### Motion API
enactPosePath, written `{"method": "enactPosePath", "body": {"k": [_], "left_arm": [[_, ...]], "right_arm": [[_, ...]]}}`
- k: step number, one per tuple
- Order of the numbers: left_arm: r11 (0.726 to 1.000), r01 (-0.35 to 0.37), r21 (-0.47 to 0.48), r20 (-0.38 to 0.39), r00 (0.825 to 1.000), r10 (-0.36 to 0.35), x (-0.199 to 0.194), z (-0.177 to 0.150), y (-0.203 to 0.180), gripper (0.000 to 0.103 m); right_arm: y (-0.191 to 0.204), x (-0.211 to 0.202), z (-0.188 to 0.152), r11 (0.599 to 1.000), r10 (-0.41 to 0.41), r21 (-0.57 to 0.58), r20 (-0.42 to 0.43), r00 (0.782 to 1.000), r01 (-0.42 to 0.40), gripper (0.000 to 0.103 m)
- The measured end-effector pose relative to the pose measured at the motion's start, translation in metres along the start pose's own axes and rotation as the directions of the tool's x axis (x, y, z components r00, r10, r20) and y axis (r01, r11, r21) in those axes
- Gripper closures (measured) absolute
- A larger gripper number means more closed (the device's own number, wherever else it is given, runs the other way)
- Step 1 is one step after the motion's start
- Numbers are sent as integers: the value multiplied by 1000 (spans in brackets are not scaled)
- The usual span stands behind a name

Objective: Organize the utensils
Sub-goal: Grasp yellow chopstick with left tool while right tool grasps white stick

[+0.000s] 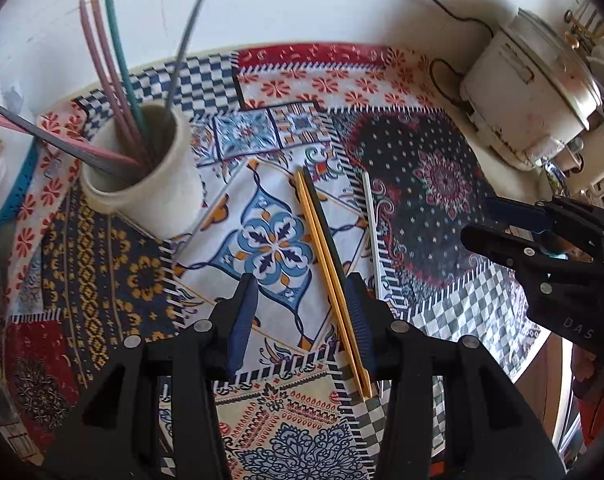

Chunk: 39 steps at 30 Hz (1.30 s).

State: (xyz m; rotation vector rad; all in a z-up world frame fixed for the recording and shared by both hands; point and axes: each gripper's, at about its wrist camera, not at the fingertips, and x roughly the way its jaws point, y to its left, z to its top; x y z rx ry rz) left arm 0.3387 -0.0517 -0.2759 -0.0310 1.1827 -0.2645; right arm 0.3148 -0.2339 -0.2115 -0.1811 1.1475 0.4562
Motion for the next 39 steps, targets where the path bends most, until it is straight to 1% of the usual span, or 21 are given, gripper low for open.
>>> {"method": "enactPosePath", "body": {"k": [5,7,9,10,14,16,20,23,27,31,35,36,38,39], "left_arm": [[1000,14,0,-92,996,-14,42,-10,-7,60],[1000,23,-5,-113,993,-24,53,-11,-7,71],[999,35,-17,-128,991,-37,62,-11,-7,78],[999,38,-26,-133,990,-42,65,-10,-7,81],[998,47,-42,-140,989,-52,74,-7,-7,85],[999,32,-36,-143,989,-37,79,-6,-7,86],[1000,12,-25,-121,992,-15,78,-3,-8,90],[1000,-9,-28,-119,993,5,80,0,-4,98],[998,-13,-57,-121,993,6,79,0,6,99],[997,-25,-76,-130,991,15,75,-4,19,99],[994,-34,-100,-144,989,20,69,-12,32,99],[994,-33,-107,-148,989,17,68,-14,36,99],[992,-14,-129,-159,987,-6,65,-19,43,99],[990,2,-139,-164,986,-25,64,-22,46,99]], "right_arm": [[-14,18,-26,999,-22,28,-68,997,23,67],[-18,23,-33,999,-17,42,-83,996,21,67],[-21,28,-39,998,-7,55,-99,995,13,67],[-22,31,-42,998,-2,60,-105,994,8,67],[-20,43,-46,999,12,52,-122,992,-6,67],[-17,48,-46,999,17,41,-126,992,-12,67],[-7,58,-45,999,48,29,-135,990,-44,67],[2,65,-44,997,73,19,-144,987,-71,67],[14,73,-44,995,100,1,-139,985,-100,67],[22,80,-45,998,26,-56,-132,991,-34,67],[22,81,-50,996,8,-89,-134,991,-20,68],[22,81,-52,995,2,-102,-132,991,-15,70],[19,79,-55,991,-17,-133,-139,990,-1,79],[17,78,-58,990,-22,-144,-143,989,1,81]]}}
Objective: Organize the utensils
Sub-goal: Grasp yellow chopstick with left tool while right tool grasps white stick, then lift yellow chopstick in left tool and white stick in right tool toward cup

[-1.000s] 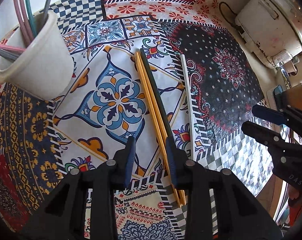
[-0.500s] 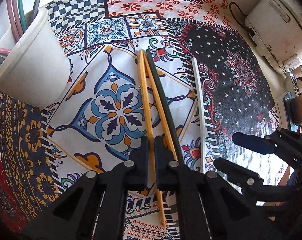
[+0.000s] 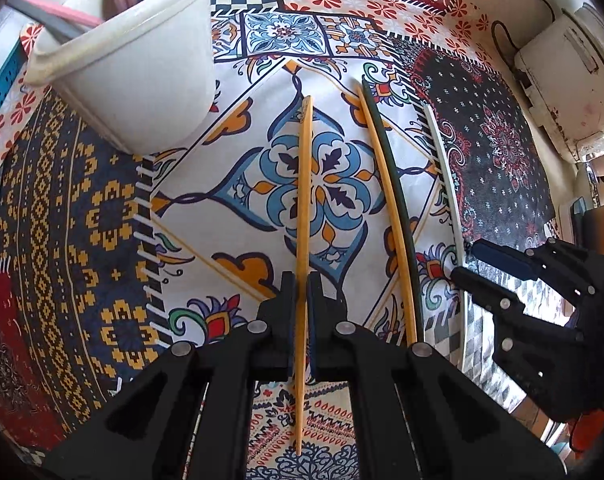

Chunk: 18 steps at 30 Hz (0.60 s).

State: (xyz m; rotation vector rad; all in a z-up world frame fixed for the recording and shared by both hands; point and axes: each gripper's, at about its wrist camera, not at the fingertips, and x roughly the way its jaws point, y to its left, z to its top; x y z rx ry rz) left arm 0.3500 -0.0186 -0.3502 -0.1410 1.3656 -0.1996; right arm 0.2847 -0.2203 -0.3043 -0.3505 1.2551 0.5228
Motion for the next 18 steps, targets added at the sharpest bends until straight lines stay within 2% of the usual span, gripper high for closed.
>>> {"method": "enactPosePath", "body": {"k": [4,9,13,18], "left_arm": [[1000,31,7,-31,999,-30,-1,-7,2,99],[999,31,10,-44,999,-31,1,-3,-2,99],[999,34,-8,-47,998,-34,6,12,-3,99],[1000,16,20,-53,998,-15,11,30,-8,98]], "right_arm": [[-23,-5,-8,1000,-20,4,-24,1000,20,87],[-62,-6,-12,996,-43,79,-53,998,47,91],[-78,-8,-5,993,23,121,-65,998,-15,91],[-73,-10,14,996,62,70,-49,997,-59,91]]}}
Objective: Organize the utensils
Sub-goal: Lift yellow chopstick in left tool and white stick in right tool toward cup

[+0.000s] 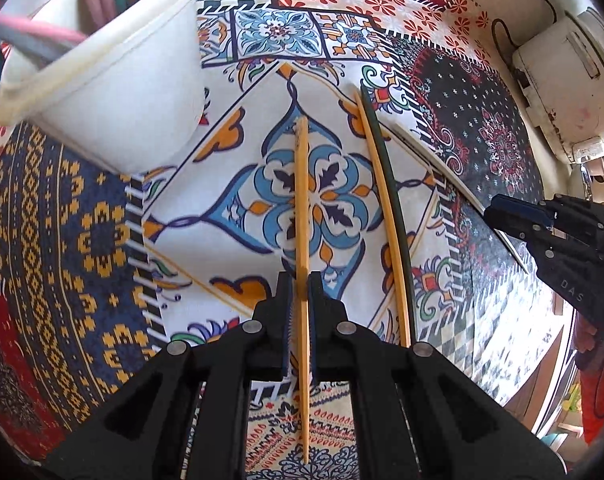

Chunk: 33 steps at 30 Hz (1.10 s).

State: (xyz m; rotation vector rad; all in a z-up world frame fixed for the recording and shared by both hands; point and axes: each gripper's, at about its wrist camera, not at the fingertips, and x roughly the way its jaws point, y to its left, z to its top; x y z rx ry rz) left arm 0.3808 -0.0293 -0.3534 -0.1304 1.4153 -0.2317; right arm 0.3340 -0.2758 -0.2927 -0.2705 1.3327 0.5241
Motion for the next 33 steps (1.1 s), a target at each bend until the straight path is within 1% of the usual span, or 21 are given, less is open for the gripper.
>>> {"method": "enactPosePath", "body": {"k": [2,8,12,13,18,19,21,26,28,30,33], "left_arm": [[1000,-2,6,-4,1000,2,1,6,-1,98],[1000,-11,27,0,1000,11,6,18,-6,97],[999,-20,44,2,1000,20,9,25,-10,97],[999,-21,49,2,1000,21,9,26,-11,97],[998,-17,68,-4,1000,18,10,36,-13,97],[997,-21,76,-4,1000,21,10,37,-13,97],[995,-31,93,1,1000,31,11,38,-16,97],[990,-56,126,10,998,55,13,39,-23,97],[990,-57,130,9,998,56,14,40,-24,98],[991,-52,126,9,999,52,16,42,-26,98],[994,-49,93,1,999,49,16,42,-23,99]], "right_arm": [[3,5,9,1000,14,-11,-10,1000,-15,91],[20,24,33,998,16,-60,-38,999,-18,91],[31,35,44,996,26,-89,-43,999,-29,91],[36,40,52,995,29,-93,-43,999,-33,91],[43,45,61,993,48,-109,-48,998,-53,91],[39,42,64,992,52,-112,-49,997,-57,91],[40,44,71,992,66,-102,-47,997,-70,91],[28,47,90,993,118,-18,-34,992,-119,91],[28,48,94,994,110,-7,-30,993,-110,94],[31,49,96,995,98,-3,-28,995,-98,94],[31,49,92,996,95,3,-25,995,-95,97]]}}
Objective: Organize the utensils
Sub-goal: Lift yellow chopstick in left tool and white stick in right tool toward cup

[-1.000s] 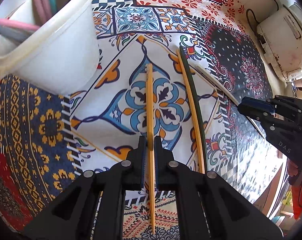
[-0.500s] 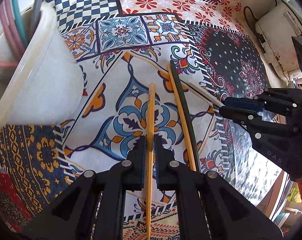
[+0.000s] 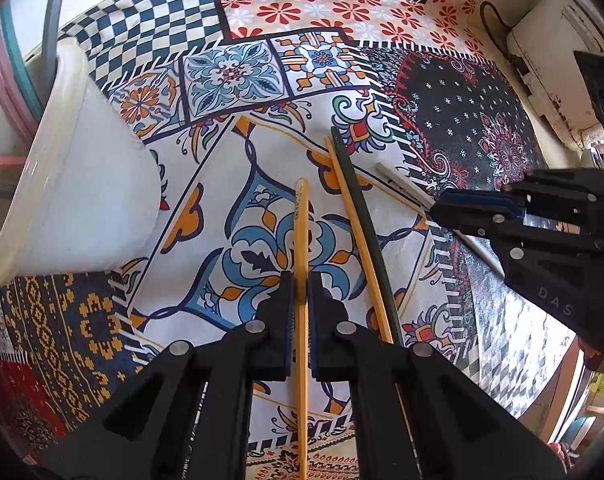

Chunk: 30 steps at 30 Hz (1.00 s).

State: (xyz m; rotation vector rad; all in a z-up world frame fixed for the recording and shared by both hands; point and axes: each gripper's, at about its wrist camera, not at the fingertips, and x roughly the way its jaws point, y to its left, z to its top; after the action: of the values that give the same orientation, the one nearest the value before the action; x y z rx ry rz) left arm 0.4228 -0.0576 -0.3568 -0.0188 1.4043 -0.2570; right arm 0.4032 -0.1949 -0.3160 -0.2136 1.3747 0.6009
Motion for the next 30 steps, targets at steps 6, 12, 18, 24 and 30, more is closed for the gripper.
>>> {"method": "enactPosePath", "body": {"k": [6,12,18,24,30], "left_arm": [[999,-9,-31,59,998,11,-21,-15,4,99],[999,-43,-30,138,989,46,-54,-30,5,99],[997,-47,-61,212,976,59,-83,-44,10,99],[992,-40,-124,282,957,74,-107,-59,19,99],[984,-35,-173,337,937,93,-128,-74,27,99]], "right_arm": [[1,-18,-16,1000,7,23,53,999,-8,101],[8,-41,-25,1000,-10,27,114,993,7,101],[9,-57,-34,999,-42,18,141,989,40,101],[7,-40,-39,997,-74,6,40,996,74,98],[10,-13,-34,995,-96,-24,-23,995,95,97]]}}
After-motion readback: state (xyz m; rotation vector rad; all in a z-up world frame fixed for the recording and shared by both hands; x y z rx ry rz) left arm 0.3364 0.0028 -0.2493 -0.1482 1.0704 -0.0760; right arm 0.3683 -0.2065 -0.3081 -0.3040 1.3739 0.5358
